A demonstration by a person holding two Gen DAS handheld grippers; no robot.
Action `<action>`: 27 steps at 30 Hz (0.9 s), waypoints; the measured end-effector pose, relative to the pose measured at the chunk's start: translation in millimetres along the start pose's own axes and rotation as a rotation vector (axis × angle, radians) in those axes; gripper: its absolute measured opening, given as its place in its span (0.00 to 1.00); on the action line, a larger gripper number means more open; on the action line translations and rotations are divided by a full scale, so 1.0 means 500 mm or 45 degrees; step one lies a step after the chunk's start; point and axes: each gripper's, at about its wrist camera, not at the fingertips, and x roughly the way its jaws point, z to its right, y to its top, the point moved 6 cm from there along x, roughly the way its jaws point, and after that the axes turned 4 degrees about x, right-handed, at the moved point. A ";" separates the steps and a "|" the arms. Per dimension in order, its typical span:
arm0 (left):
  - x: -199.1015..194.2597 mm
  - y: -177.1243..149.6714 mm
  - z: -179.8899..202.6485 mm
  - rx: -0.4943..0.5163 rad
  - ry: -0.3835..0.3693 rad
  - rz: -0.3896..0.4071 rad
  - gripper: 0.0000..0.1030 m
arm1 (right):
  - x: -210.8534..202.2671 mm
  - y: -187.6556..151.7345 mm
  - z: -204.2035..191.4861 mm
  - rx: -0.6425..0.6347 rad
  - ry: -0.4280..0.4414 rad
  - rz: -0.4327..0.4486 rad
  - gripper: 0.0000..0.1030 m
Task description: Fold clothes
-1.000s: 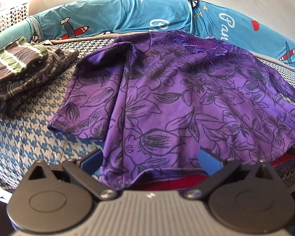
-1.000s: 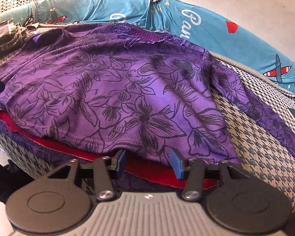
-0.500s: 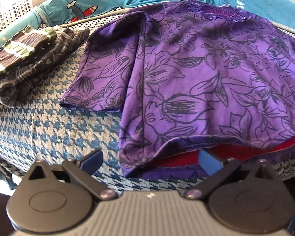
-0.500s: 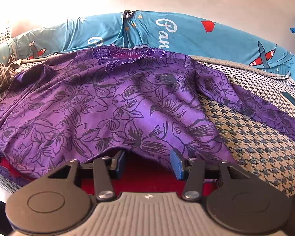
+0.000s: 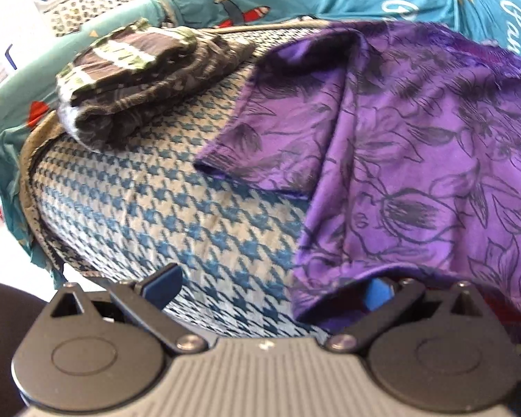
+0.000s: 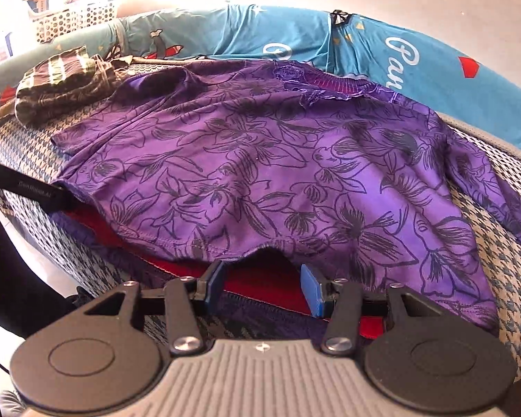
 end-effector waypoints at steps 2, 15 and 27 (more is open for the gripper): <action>-0.003 0.007 -0.024 -0.096 0.005 0.009 1.00 | 0.004 0.002 -0.007 -0.004 0.029 0.004 0.46; -0.017 0.007 -0.034 -0.099 0.041 0.043 1.00 | 0.081 0.005 -0.201 -0.460 0.174 0.143 0.46; -0.046 0.026 -0.073 -0.206 0.129 0.155 1.00 | 0.086 0.017 -0.221 -0.365 0.342 0.116 0.46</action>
